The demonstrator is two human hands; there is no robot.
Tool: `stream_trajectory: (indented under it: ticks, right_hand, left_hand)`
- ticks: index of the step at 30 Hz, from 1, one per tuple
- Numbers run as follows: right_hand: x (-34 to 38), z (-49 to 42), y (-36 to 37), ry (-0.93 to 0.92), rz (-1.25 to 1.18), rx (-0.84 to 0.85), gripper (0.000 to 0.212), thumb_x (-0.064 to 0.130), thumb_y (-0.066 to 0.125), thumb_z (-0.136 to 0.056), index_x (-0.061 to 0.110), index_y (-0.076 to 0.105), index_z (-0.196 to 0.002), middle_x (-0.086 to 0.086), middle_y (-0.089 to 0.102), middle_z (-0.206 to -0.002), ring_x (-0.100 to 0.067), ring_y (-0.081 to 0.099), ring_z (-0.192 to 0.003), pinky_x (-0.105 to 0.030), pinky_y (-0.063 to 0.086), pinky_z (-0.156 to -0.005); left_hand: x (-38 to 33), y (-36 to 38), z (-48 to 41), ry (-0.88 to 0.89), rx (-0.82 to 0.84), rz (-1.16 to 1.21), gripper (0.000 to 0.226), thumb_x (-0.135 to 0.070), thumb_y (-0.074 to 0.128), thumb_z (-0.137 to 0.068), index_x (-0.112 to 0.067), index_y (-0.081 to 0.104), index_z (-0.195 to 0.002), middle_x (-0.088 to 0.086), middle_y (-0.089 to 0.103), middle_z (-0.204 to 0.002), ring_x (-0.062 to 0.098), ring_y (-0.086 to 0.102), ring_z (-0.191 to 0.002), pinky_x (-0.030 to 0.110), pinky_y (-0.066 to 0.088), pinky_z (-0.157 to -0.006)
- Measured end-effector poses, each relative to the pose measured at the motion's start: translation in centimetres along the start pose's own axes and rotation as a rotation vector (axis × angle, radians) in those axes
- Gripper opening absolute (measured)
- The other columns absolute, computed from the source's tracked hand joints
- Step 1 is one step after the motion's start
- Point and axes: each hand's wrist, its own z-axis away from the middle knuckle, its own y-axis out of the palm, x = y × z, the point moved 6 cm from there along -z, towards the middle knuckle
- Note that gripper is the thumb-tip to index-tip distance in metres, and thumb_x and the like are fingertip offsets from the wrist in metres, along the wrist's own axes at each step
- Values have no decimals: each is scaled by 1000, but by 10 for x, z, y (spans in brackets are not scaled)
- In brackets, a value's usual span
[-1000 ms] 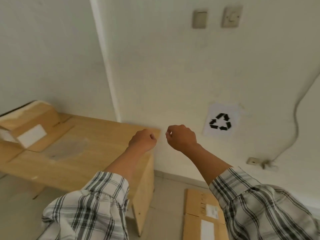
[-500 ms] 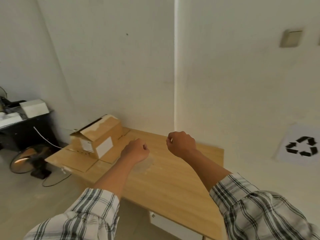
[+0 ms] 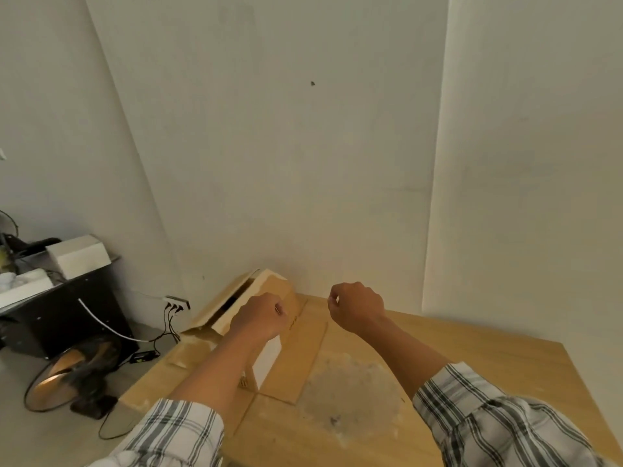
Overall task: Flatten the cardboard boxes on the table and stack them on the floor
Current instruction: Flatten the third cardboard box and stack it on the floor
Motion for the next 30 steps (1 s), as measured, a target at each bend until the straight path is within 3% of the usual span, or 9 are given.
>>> stream_trajectory:
  ticks: [7,13,18,25,30]
  right_hand:
    - [81,-83,59,53,30,-15,29,31,43,-98,18,69,-102,-2,70,-91,-24,66,-78,-30,52,-65]
    - [140,-128,119,195,31,-38,28,31,43,-98,18,68,-102,-3,70,-93,-25,67,-80,-29,50,-64]
    - [180,-148,159,340,43,-47,29,33,44,-98,19,68,-105,-2,71,-94,-24,67,-82,-30,54,-68]
    - [214,-159,208,429,100,25,31,39,45,-98,22,61,-119,-2,69,-104,-23,67,-89,-32,55,-75]
    - [226,-166,240,418,111,57,43,44,52,-95,21,47,-131,-2,58,-123,-24,60,-107,-35,52,-80]
  left_hand:
    - [85,-13,-92,74,39,4,16,-28,54,-92,-29,68,-98,-9,67,-99,15,64,-91,34,57,-81]
    - [155,-22,-170,181,72,-58,17,-30,52,-94,-27,67,-101,-6,68,-101,17,65,-90,35,57,-81]
    - [208,-21,-212,288,192,-74,17,-27,52,-94,-25,67,-101,-6,67,-100,17,64,-91,34,56,-79]
    - [252,-3,-247,317,251,-12,13,-28,54,-94,-26,65,-101,-6,67,-97,15,63,-89,34,57,-81]
    - [255,21,-250,299,251,63,18,-32,61,-92,-28,63,-110,-7,65,-111,14,62,-98,30,54,-80]
